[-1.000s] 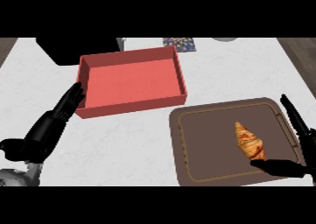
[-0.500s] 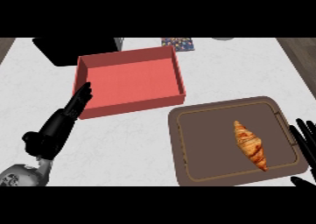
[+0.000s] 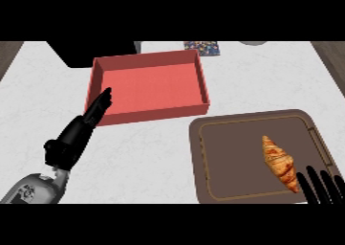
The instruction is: Pick the croissant from the tray and place it in the cardboard box
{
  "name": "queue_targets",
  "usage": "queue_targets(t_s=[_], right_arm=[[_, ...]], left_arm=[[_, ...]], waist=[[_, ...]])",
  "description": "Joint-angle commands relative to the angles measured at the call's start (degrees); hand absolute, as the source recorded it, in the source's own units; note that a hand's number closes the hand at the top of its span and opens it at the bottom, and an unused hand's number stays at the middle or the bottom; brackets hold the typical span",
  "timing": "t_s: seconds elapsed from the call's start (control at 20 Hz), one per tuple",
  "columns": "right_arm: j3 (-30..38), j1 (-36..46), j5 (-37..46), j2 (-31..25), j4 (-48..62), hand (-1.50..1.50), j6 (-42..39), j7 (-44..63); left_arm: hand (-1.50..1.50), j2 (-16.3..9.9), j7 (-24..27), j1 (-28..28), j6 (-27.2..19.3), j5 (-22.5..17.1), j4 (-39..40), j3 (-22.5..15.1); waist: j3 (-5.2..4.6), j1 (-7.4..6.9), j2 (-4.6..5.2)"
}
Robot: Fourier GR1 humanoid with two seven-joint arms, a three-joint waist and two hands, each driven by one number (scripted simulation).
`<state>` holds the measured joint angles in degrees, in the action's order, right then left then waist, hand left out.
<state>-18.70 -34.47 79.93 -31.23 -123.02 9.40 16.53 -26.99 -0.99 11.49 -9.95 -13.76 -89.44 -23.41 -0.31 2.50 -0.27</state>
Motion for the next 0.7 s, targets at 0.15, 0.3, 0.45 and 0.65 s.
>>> queue_targets(t_s=[0.15,0.3,0.45,0.65], right_arm=[[-13.9,1.0,11.4,9.7,-11.2,-1.5,-21.2,13.3],[-13.1,6.8,9.9,14.1,-4.6,-1.5,-21.0,14.0],[-11.1,11.8,8.2,16.1,-1.5,-1.5,-23.8,14.0],[-5.9,16.3,6.8,16.4,4.9,-1.5,-23.5,13.2]], left_arm=[[0.0,1.9,0.1,3.8,3.5,-0.7,3.9,2.0],[0.0,4.8,-0.7,2.5,1.9,3.7,2.9,0.1],[0.0,6.3,-3.5,1.0,1.9,4.3,-1.2,-0.3],[0.0,5.9,-4.3,1.8,4.6,5.1,-0.2,2.4]], waist=[[0.19,-2.09,0.39],[0.29,-2.42,0.28],[0.32,-2.67,0.23],[0.32,-2.55,0.26]])
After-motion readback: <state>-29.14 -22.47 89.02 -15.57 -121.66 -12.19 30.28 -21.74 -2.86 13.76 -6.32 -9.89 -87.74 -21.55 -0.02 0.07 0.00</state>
